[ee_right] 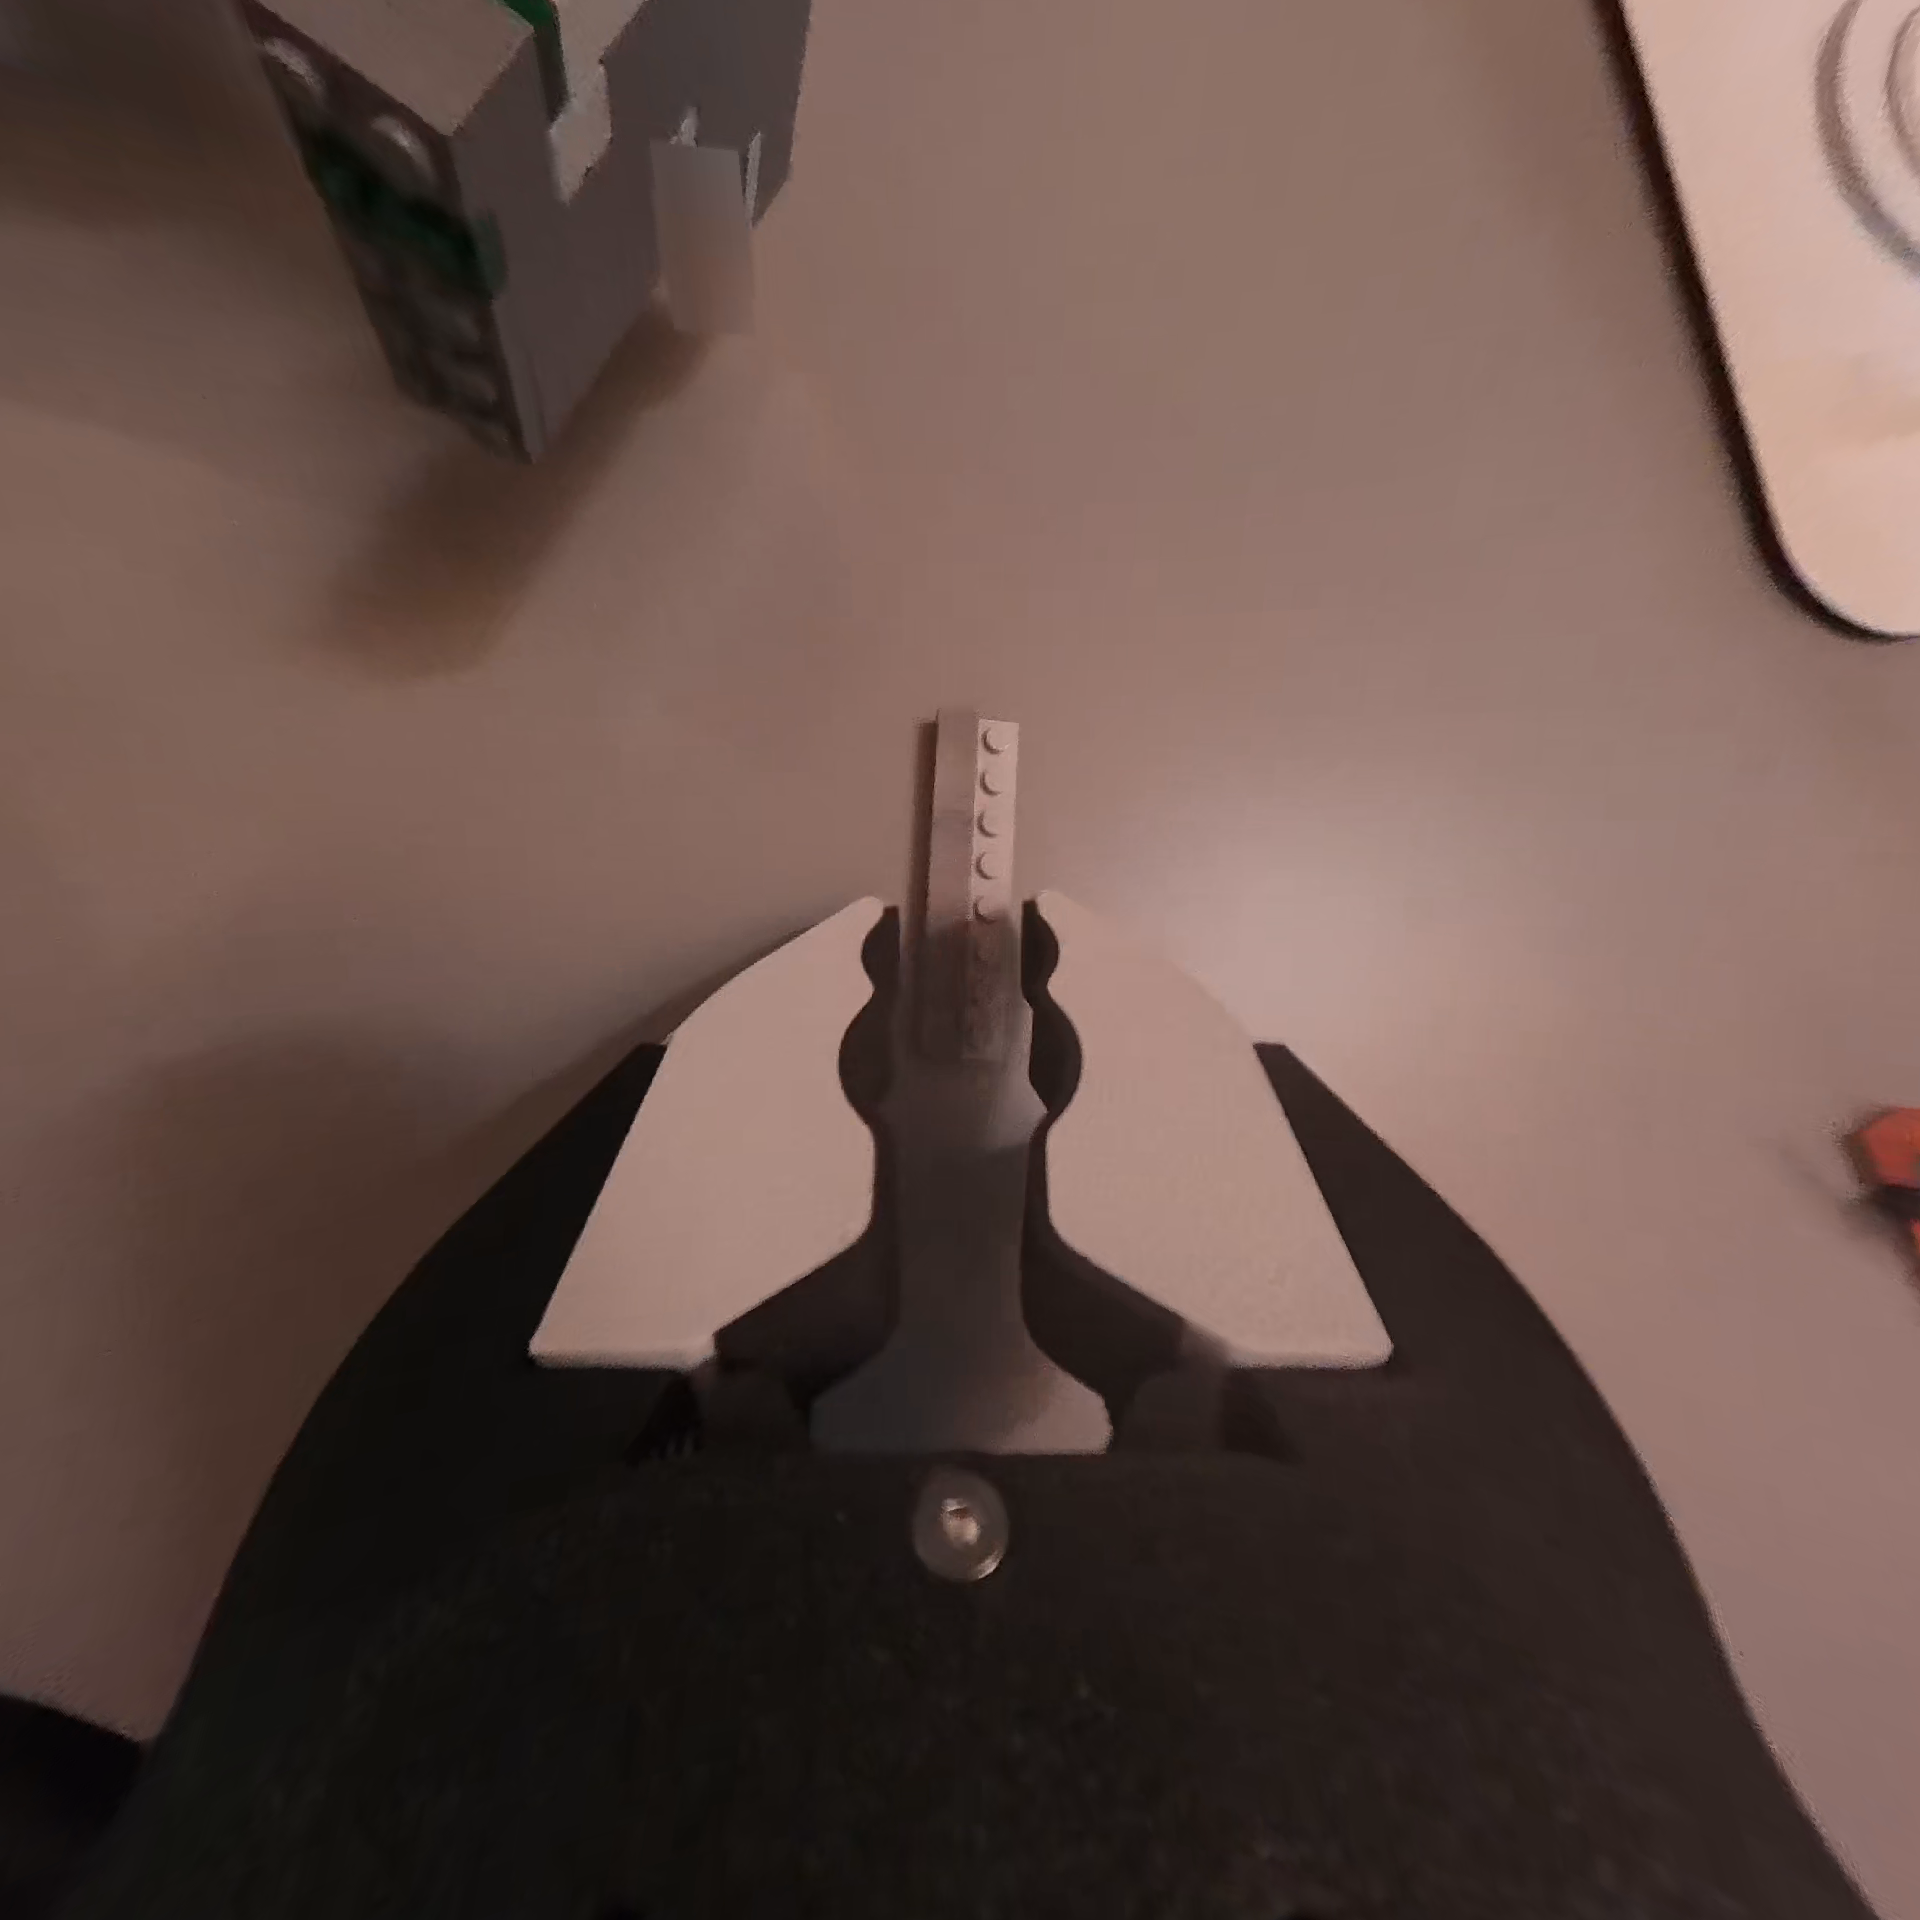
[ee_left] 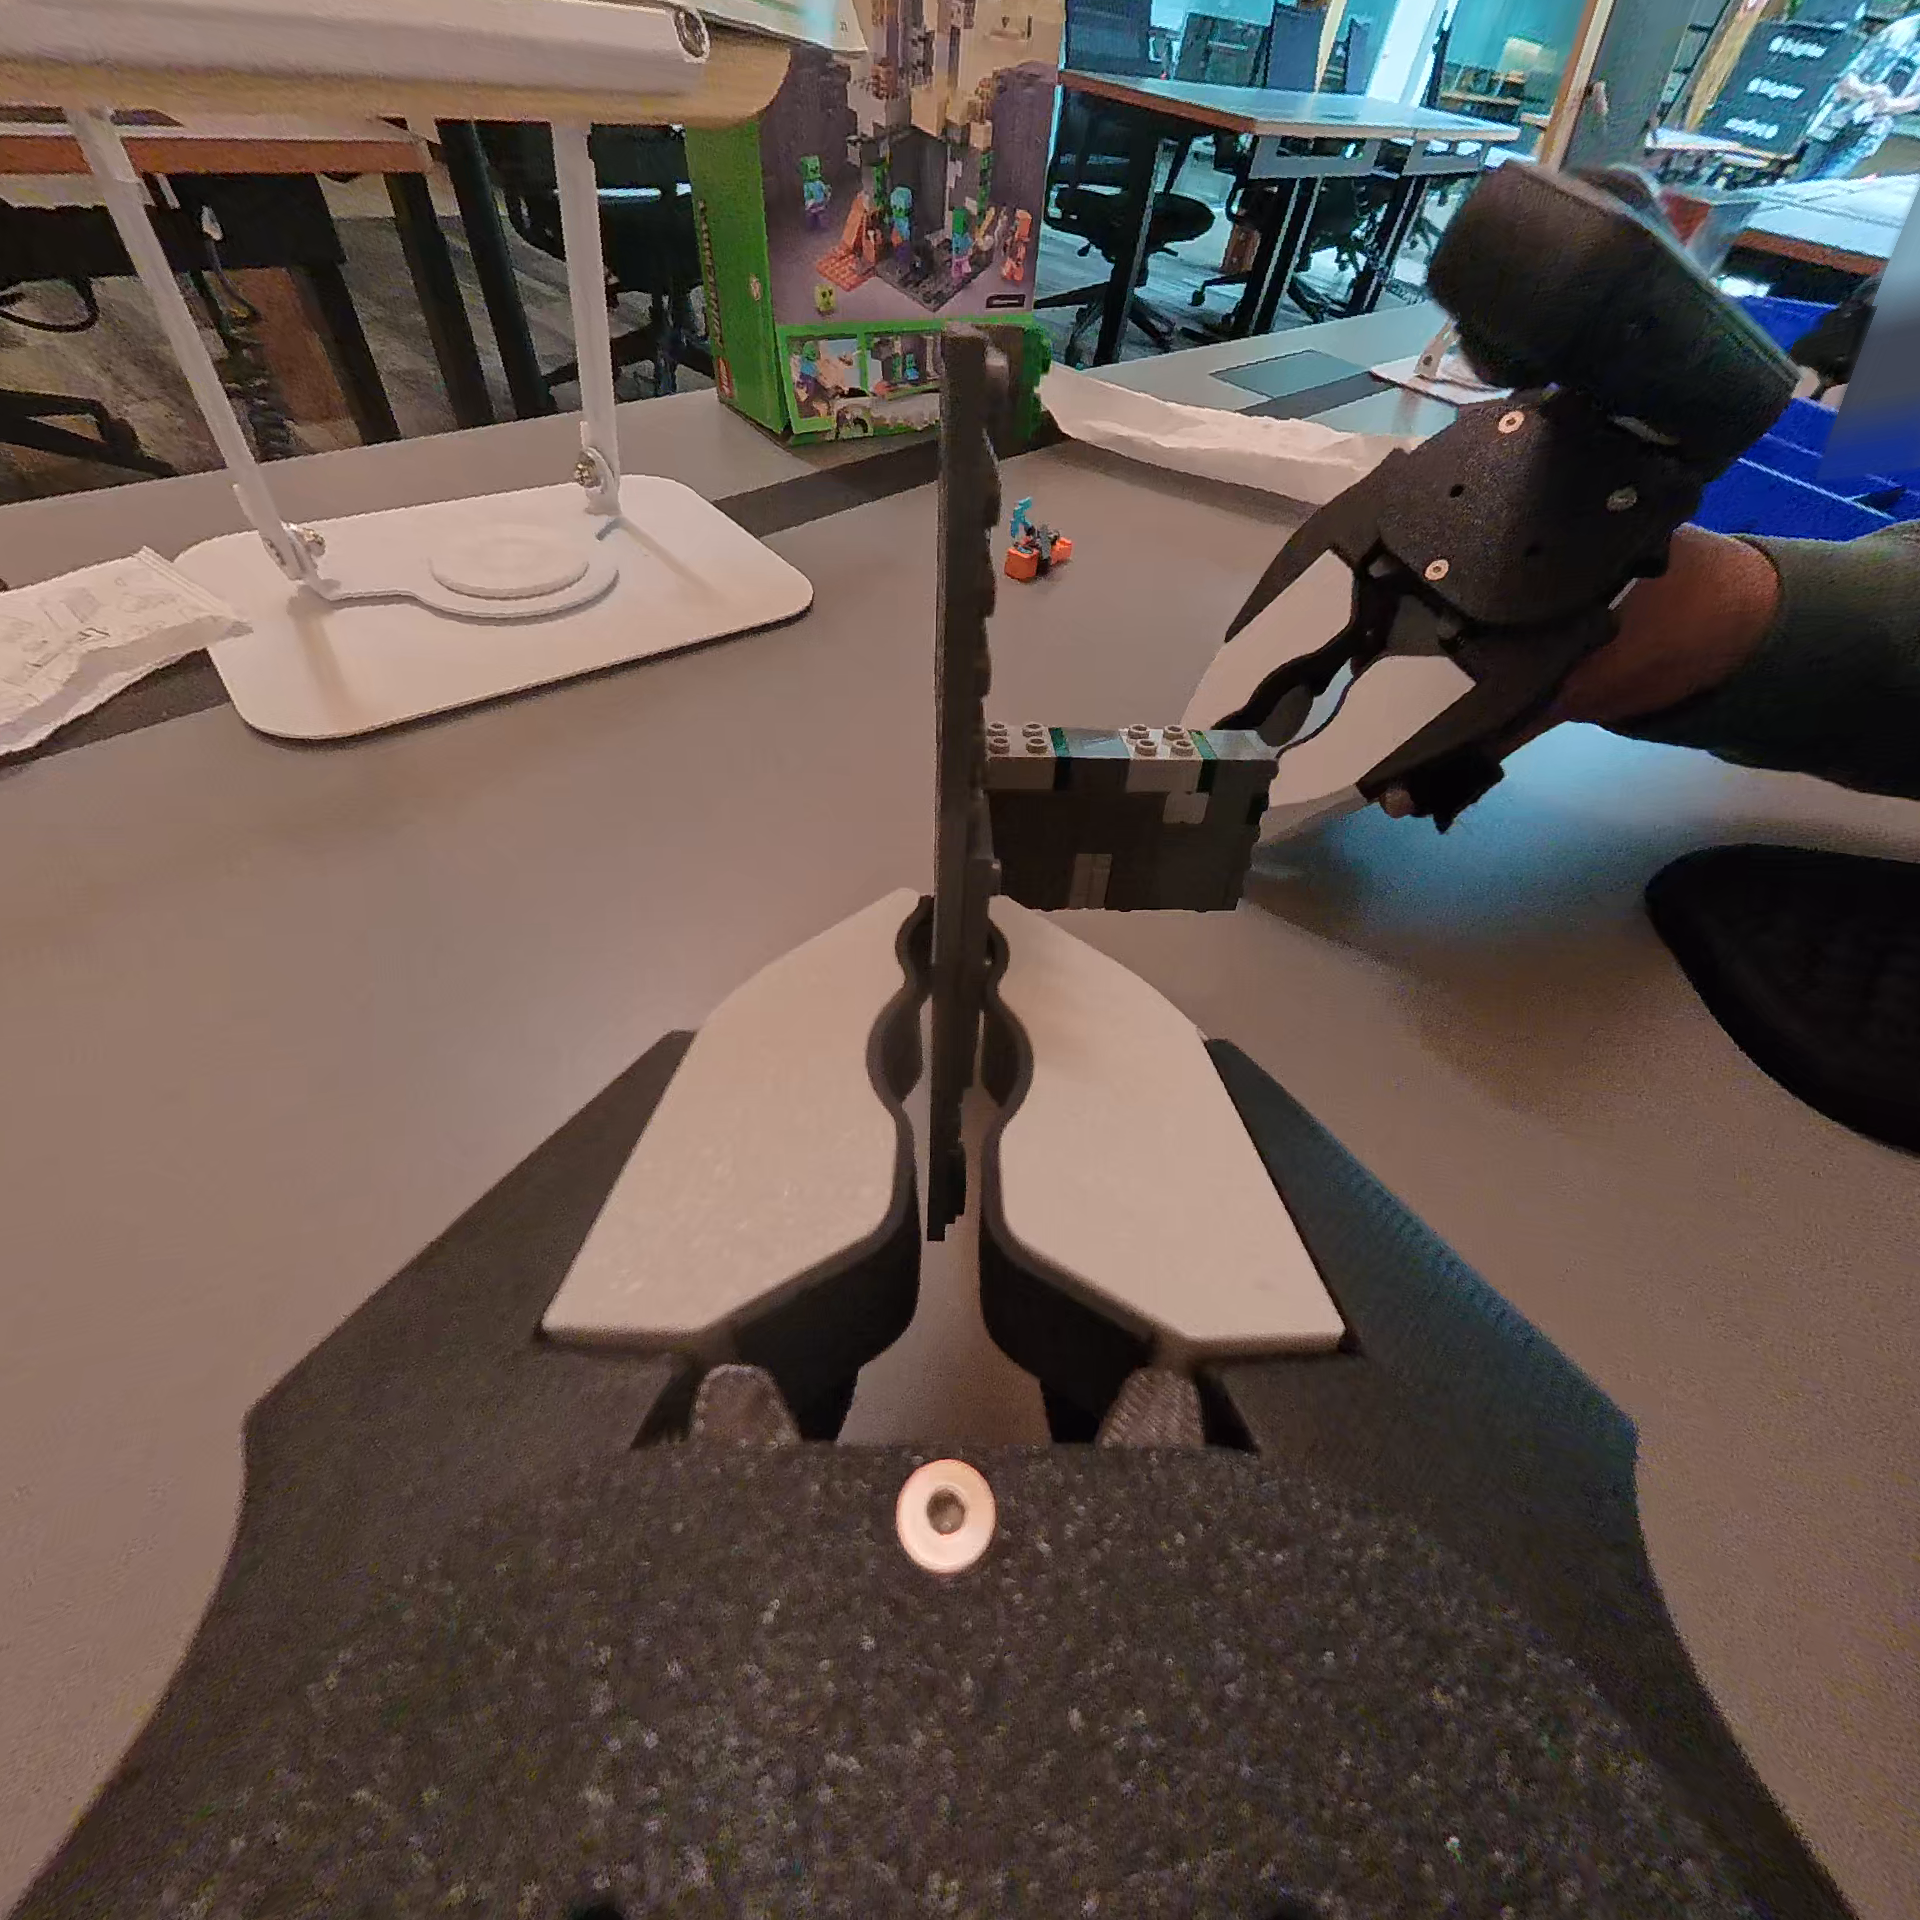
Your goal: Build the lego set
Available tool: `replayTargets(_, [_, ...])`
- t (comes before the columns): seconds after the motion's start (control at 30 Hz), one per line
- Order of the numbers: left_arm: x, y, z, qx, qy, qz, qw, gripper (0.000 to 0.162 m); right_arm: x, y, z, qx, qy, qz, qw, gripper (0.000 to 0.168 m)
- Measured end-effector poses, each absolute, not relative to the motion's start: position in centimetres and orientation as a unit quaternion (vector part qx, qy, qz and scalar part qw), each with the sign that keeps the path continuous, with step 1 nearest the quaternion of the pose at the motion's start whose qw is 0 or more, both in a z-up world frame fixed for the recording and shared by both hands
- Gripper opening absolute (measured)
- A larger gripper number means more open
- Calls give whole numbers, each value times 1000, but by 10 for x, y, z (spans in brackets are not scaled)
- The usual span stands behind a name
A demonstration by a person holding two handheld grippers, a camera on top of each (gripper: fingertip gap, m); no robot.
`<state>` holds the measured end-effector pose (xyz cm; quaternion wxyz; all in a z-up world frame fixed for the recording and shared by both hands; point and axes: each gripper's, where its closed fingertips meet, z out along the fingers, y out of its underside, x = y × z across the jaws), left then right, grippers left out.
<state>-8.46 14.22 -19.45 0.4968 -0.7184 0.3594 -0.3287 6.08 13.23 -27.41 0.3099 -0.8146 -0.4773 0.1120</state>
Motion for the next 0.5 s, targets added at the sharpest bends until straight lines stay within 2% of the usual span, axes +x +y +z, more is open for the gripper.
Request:
replayTargets(0.33, [-92,149,-184,-703,345,-257,567,5,62,141,-277,-858,-425,123,263,15])
replayTargets(0.5, [-96,155,-188,-710,336,-227,576,5,45,151,-221,-859,-357,166,326,14])
